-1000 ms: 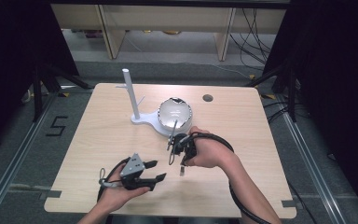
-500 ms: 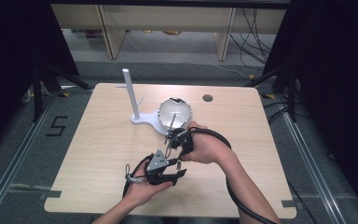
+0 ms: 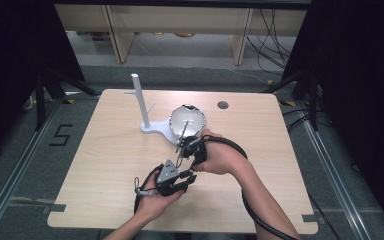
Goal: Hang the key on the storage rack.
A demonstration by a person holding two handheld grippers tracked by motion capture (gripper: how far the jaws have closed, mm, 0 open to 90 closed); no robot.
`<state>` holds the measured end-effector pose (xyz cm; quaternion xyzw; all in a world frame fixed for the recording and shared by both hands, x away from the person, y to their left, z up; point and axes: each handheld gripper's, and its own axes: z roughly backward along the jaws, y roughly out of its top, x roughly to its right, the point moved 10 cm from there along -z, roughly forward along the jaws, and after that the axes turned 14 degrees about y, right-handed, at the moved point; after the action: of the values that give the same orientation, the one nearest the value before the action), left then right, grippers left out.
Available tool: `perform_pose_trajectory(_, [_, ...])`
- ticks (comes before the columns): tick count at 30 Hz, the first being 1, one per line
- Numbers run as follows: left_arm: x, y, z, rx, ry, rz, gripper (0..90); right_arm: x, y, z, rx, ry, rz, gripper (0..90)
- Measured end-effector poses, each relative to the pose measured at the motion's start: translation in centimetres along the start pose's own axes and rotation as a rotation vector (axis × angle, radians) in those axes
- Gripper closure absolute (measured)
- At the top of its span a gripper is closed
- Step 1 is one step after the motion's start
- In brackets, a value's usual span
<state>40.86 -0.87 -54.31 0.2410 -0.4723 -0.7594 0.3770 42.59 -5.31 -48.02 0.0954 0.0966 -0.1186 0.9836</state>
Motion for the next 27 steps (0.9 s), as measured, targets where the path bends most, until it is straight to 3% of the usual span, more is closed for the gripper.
perform_pose_trajectory(4, [0.1,0.0,0.0,0.006,-0.015,-0.001,79.9,0.1,0.0,0.0,0.004,-0.002,0.003,89.3])
perform_pose_trajectory(11, [0.0,0.1,0.2,-0.004,0.011,-0.039,80.9,0.0,0.0,0.1,0.020,0.003,-0.021,89.3])
perform_pose_trajectory(14, [-0.1,0.2,0.3,-0.010,0.018,-0.056,81.0,0.2,0.1,0.2,0.021,0.008,0.002,89.1])
perform_pose_trajectory(20, [-0.5,0.3,0.6,-0.040,0.015,-0.094,81.2,0.3,0.1,0.4,0.051,-0.001,-0.034,85.9])
perform_pose_trajectory(21, [-0.5,0.3,0.6,-0.043,0.003,-0.092,81.2,0.6,0.5,1.0,0.115,-0.018,-0.061,77.4])
perform_pose_trajectory(22, [-0.7,0.3,0.7,-0.048,0.011,-0.095,81.2,0.6,0.5,1.0,0.115,-0.018,-0.061,77.4])
perform_pose_trajectory(24, [-2.3,-0.4,1.3,-0.111,0.025,-0.150,81.2,1.1,0.4,2.0,0.200,-0.049,-0.060,74.7])
perform_pose_trajectory(27, [-4.2,-0.9,1.8,-0.149,0.050,-0.148,81.2,1.6,-0.4,2.8,0.283,-0.084,-0.072,71.8])
